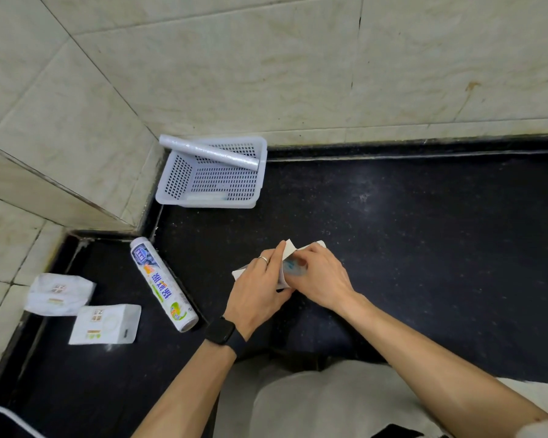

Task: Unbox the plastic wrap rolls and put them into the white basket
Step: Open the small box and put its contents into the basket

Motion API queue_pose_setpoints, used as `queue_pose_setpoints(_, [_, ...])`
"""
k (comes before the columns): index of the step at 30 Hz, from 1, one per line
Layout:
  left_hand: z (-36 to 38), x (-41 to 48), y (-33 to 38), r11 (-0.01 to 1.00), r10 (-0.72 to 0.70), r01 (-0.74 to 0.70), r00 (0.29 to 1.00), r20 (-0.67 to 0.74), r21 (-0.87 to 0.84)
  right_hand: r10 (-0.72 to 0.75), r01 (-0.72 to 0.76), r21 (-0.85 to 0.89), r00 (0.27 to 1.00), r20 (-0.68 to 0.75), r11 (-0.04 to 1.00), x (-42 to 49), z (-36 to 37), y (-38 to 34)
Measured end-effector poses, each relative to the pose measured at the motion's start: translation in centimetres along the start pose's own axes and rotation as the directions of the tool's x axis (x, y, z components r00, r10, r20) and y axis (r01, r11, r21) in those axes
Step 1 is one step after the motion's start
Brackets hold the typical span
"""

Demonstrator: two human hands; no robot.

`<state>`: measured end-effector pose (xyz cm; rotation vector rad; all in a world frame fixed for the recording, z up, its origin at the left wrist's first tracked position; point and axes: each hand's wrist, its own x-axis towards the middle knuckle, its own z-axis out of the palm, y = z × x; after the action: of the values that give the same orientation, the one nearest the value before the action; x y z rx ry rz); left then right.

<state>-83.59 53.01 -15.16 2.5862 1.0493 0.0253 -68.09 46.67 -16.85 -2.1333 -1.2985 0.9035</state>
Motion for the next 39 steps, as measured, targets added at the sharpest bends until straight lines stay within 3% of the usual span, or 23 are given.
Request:
queue_pose_setpoints(6, [0.2,0.0,-0.5,0.999,-0.015,0.015,1.0,0.002,0.029,-0.019,0.019,0.006,1.0,0.005,1.0,0.5,0.5,0.8])
queue_pose_setpoints(11, [0.1,0.4,-0.8,0.997,-0.013,0.014,1.0,-0.018,0.077,0.009,0.008,0.18,0.996,-0.093,0.984,0.1,-0.8,3.2])
queue_pose_setpoints(16, [0.1,1.4,-0.1,0.99,0.064,-0.062,0.998,-0.007,0.13,0.024,-0.034,0.367,0.999,0.033,0.93,0.1,-1.8,5.3])
queue_pose_setpoints(19, [0.3,2.1,0.1,0.991,0.063,-0.063,0.998,0.011,0.12,-0.021,-0.01,0.385,0.997,0.075,0.923,0.2,-2.0,5.8])
queue_pose_setpoints(25, [1.9,3.2,-1.3,0.992,-0.032,0.021,0.996,0.086,0.125,0.068,-0.048,0.386,0.997,-0.038,0.921,0.4,-4.2,8.4])
queue_pose_setpoints(28, [2.9,3.4,-2.3,0.979,-0.102,0.075,0.985,0.137,0.188,0.174,-0.089,0.523,0.978,-0.115,0.848,0.3,-6.1,10.3])
queue_pose_setpoints(35, [5.8,3.9,-1.9,0.95,-0.072,0.04,0.993,0.092,0.31,0.294,-0.097,0.753,0.946,-0.133,0.651,-0.7,-9.0,12.2])
queue_pose_setpoints(37, [6.3,4.2,-1.9,0.959,-0.075,0.032,0.987,0.142,0.281,0.301,-0.103,0.766,0.946,-0.122,0.634,-0.8,-8.9,12.2])
queue_pose_setpoints(39, [6.0,4.3,-2.0,0.99,-0.078,0.047,0.968,0.237,0.135,0.302,-0.113,0.778,0.948,-0.103,0.618,-0.8,-8.8,11.8])
